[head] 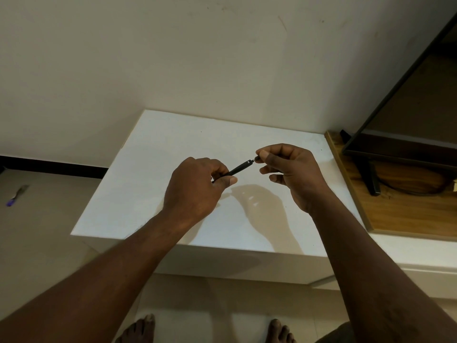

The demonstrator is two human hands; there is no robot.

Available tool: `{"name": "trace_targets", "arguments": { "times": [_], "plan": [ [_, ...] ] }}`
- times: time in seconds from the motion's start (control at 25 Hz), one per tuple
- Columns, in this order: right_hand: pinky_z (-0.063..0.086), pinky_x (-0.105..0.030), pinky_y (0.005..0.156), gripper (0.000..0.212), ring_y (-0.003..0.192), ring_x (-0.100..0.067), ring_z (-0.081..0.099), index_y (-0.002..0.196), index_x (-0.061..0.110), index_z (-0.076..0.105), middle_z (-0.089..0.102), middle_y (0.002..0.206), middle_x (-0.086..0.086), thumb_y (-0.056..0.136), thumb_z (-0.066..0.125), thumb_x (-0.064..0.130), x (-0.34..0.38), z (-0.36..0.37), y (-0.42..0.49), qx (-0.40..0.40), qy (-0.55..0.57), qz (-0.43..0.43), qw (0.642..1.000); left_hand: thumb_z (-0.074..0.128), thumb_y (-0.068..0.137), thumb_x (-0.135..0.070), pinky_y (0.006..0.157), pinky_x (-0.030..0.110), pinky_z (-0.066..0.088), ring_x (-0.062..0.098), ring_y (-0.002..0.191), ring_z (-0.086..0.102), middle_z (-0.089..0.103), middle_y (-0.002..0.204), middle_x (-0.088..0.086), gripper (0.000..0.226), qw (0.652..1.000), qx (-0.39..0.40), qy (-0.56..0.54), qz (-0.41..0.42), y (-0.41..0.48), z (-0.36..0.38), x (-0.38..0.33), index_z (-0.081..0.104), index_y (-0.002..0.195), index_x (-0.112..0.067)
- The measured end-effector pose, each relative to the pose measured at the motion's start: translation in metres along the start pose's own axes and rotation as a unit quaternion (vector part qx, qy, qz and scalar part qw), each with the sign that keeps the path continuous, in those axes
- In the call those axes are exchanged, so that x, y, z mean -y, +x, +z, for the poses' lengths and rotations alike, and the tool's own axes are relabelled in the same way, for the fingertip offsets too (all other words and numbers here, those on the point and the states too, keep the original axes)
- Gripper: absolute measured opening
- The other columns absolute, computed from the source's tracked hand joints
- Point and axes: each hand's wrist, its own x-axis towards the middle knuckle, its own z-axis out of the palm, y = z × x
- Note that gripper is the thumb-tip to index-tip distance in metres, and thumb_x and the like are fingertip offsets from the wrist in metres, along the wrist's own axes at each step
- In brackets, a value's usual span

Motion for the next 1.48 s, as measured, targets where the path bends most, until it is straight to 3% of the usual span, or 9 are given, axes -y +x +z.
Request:
{"name": "trace_targets", "arguments": {
  "times": [0.6, 1.08, 1.28, 1.48],
  "plan": [
    [0.050, -0.031, 0.075, 0.012, 0.078, -0.010, 0.073, 0.102, 0.014, 0.080, 0.083, 0.096, 0.000, 0.096, 0.075, 0.024, -0.0012, 0.0000, -0.0006, 0.000, -0.016, -0.008, 1.000, 0.074, 0.087, -0.050, 0.065, 0.028, 0.045, 0.010, 0.081, 0.062, 0.070, 0.079, -0.015, 0.016, 1.000, 0.007, -0.008, -0.004, -0.0002, 0.0002, 0.0003, 0.077, 0.089, -0.034],
    [0.052, -0.030, 0.074, 0.011, 0.077, -0.009, 0.075, 0.100, 0.015, 0.081, 0.083, 0.093, -0.001, 0.097, 0.075, 0.024, -0.0024, 0.0026, -0.0007, 0.009, -0.041, -0.006, 0.999, 0.074, 0.087, -0.051, 0.063, 0.023, 0.042, 0.010, 0.081, 0.062, 0.070, 0.079, -0.013, 0.018, 1.000, 0.012, -0.003, -0.002, 0.0006, 0.0003, 0.0008, 0.078, 0.090, -0.034],
    [0.052, -0.029, 0.073, 0.012, 0.077, -0.010, 0.075, 0.100, 0.014, 0.080, 0.083, 0.093, -0.001, 0.097, 0.074, 0.024, -0.0019, 0.0036, -0.0007, 0.010, -0.041, 0.000, 0.999, 0.074, 0.087, -0.049, 0.066, 0.029, 0.047, 0.011, 0.081, 0.062, 0.070, 0.077, -0.013, 0.017, 1.000, 0.011, -0.007, 0.000, -0.0009, 0.0003, 0.0004, 0.078, 0.089, -0.033],
    [0.052, -0.028, 0.072, 0.013, 0.078, -0.010, 0.075, 0.099, 0.012, 0.079, 0.083, 0.091, -0.002, 0.098, 0.074, 0.024, -0.0024, 0.0050, -0.0013, 0.007, -0.049, 0.004, 0.999, 0.075, 0.087, -0.048, 0.063, 0.021, 0.041, 0.009, 0.080, 0.062, 0.070, 0.076, -0.014, 0.018, 1.000, 0.007, -0.003, 0.007, -0.0007, 0.0006, 0.0002, 0.079, 0.089, -0.031]
  ]
}}
